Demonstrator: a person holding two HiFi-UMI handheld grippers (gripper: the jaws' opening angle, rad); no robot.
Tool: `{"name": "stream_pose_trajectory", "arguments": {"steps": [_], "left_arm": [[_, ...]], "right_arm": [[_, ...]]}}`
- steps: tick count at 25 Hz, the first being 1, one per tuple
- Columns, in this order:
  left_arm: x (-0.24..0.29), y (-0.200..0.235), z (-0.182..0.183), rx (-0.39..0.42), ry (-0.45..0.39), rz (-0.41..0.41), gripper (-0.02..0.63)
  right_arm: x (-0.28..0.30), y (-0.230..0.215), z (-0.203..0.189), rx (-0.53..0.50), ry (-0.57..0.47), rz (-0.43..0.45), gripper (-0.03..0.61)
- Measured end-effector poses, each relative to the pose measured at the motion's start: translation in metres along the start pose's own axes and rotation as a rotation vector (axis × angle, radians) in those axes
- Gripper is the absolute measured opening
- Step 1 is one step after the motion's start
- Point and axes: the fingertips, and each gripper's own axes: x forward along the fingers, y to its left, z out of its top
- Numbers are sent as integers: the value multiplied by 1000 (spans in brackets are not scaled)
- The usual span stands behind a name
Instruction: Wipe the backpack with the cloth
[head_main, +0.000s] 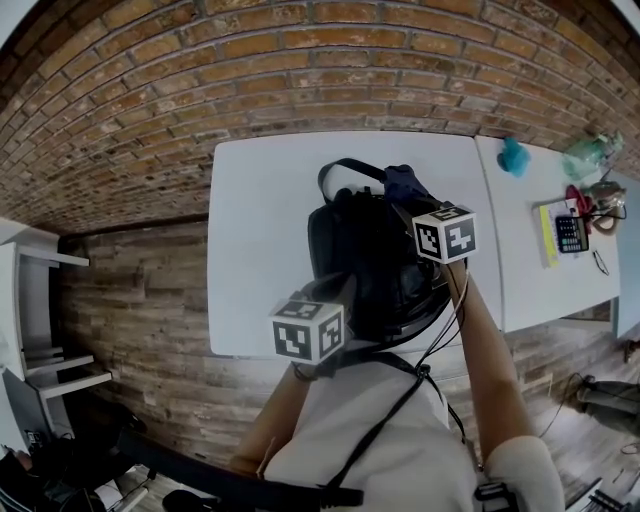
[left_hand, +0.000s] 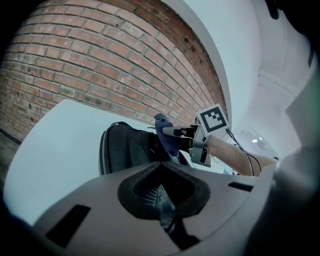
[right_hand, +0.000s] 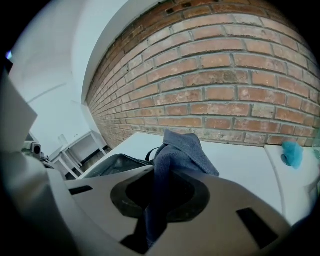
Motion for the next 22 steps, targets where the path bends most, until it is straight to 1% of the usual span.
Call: {"name": "stream_pose_trajectory", "arguments": {"steps": [5, 16, 22], "left_arm": [[-1, 4, -1, -5, 4, -1, 3], [-1, 1, -1, 1, 4, -8, 3], [-1, 0, -4, -1, 6, -9, 3]], "right_arm": [[7, 4, -16, -16, 53, -1, 47], [-3, 8, -33, 6, 68, 9, 46], [-15, 14, -49, 15, 78, 11, 48]]}}
